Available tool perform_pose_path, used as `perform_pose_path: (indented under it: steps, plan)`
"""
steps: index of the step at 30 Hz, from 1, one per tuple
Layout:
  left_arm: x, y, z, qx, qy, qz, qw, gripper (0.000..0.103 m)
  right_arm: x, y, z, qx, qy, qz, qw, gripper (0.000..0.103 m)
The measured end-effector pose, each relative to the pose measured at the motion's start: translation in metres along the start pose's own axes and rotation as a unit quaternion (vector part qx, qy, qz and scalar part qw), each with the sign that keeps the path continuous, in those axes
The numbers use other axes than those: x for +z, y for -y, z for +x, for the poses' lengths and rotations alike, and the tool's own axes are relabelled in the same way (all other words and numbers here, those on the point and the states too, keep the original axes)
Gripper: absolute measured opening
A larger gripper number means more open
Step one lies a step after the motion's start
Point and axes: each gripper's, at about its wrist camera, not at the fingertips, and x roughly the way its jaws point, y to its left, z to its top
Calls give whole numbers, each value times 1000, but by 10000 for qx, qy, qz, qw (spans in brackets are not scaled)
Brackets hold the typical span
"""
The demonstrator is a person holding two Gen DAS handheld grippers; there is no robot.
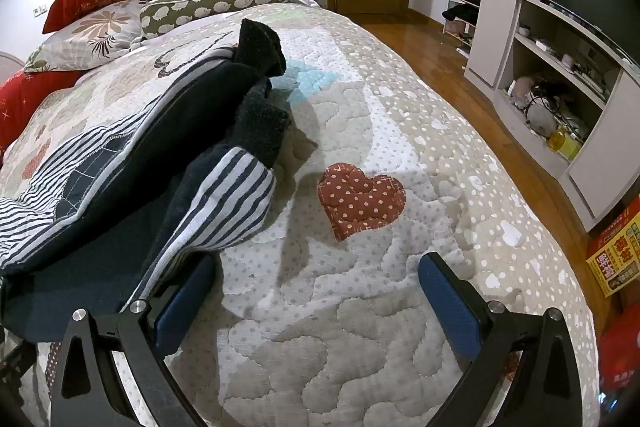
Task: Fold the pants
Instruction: 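Move both tools toward the folded navy striped pants on the quilt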
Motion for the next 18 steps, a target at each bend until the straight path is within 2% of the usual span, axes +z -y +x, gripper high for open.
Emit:
perform_pose_path:
  steps: [3,4,8,14,18]
  plan:
    - [-7,0,-9,9,138,73,9999,103,0,-1,0,-5,3,-3,10000,103]
    - [0,-3,-9,-28,3,89,10000,103,0,-1,0,-11,7,-3,10000,103]
    - [-13,1,-16,-45,17,79,10000,103,0,-1,1,-5,6,4,10000,103]
    - [-33,-7,-47,-454,44,-145,9989,103,1,1,-1,-25,-3,-2,10000,103]
    - [-34,-15,-83,-467,390,-186,9980,103,4,1,0,-20,-285,133,9995,103]
